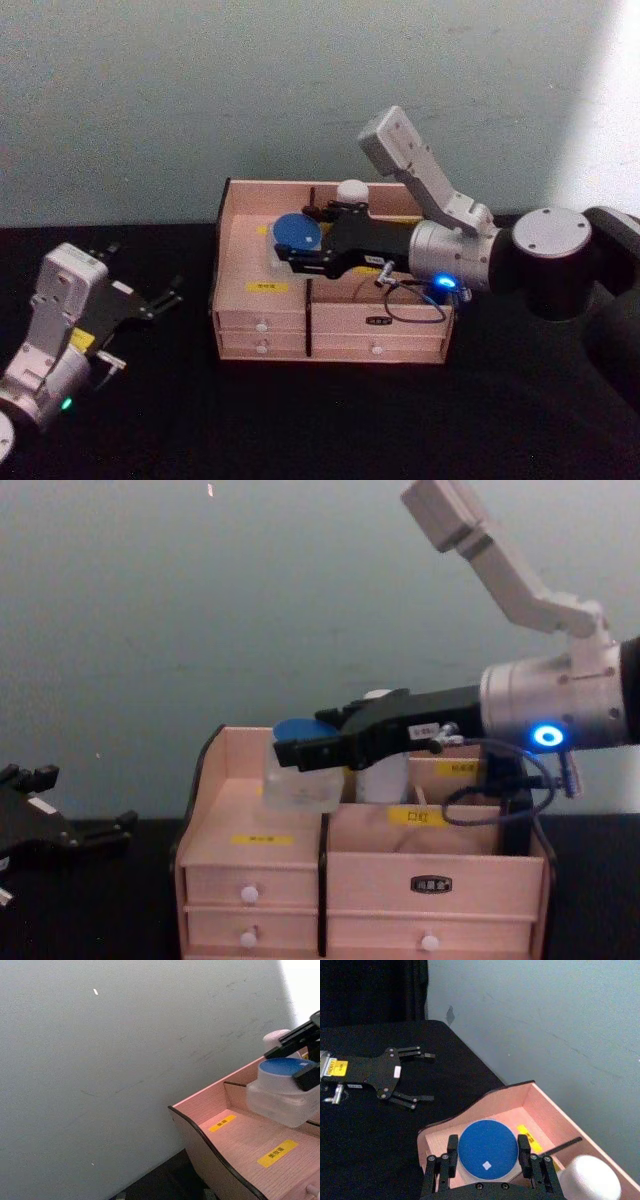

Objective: Pick up the facial cleanser and watermelon frost from the table and place them into the tiered storage box.

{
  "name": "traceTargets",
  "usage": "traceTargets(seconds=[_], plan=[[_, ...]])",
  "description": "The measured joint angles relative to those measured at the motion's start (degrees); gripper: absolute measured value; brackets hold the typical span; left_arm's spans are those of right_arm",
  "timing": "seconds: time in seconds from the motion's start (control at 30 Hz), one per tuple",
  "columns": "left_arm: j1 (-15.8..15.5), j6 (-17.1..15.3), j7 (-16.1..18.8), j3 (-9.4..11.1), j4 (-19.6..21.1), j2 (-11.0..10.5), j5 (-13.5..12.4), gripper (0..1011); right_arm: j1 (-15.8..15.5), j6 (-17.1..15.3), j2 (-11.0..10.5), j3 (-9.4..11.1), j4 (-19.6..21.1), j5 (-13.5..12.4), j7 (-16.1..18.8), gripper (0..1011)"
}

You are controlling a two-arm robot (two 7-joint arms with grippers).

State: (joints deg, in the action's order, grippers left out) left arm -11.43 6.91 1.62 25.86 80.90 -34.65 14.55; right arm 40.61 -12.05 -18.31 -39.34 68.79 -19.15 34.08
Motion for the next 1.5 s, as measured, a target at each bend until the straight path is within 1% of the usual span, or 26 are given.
traceTargets(seconds=[0.23, 0.5, 0.6, 0.8, 1.03, 1.2, 1.5], plan=[[0.00, 0.00, 0.00, 0.00, 0.00, 0.00, 0.00, 1001, 1.56, 1.04, 2.61, -0.16, -3.13, 1.15, 0.66, 712], [0.00, 0.00, 0.00, 0.00, 0.00, 0.00, 0.00, 1002, 2.91, 1.63, 4.72, -0.22, -6.06, 1.88, 1.20, 712], [0.00, 0.00, 0.00, 0.00, 0.00, 0.00, 0.00, 1001, 3.61, 1.93, 5.90, -0.30, -8.12, 2.35, 1.23, 712], [0.00, 0.00, 0.00, 0.00, 0.00, 0.00, 0.00, 1001, 4.33, 2.17, 7.37, -0.36, -10.97, 3.21, 1.25, 712], [0.00, 0.00, 0.00, 0.00, 0.00, 0.00, 0.00, 1001, 4.79, 2.28, 8.25, -0.18, -12.92, 4.04, 1.37, 712], [0.00, 0.00, 0.00, 0.00, 0.00, 0.00, 0.00, 1001, 4.81, 2.15, 8.46, -0.10, -13.21, 4.71, 1.27, 712], [0.00, 0.00, 0.00, 0.00, 0.00, 0.00, 0.00, 1002, 4.81, 2.10, 8.43, -0.08, -13.16, 4.60, 1.27, 712]])
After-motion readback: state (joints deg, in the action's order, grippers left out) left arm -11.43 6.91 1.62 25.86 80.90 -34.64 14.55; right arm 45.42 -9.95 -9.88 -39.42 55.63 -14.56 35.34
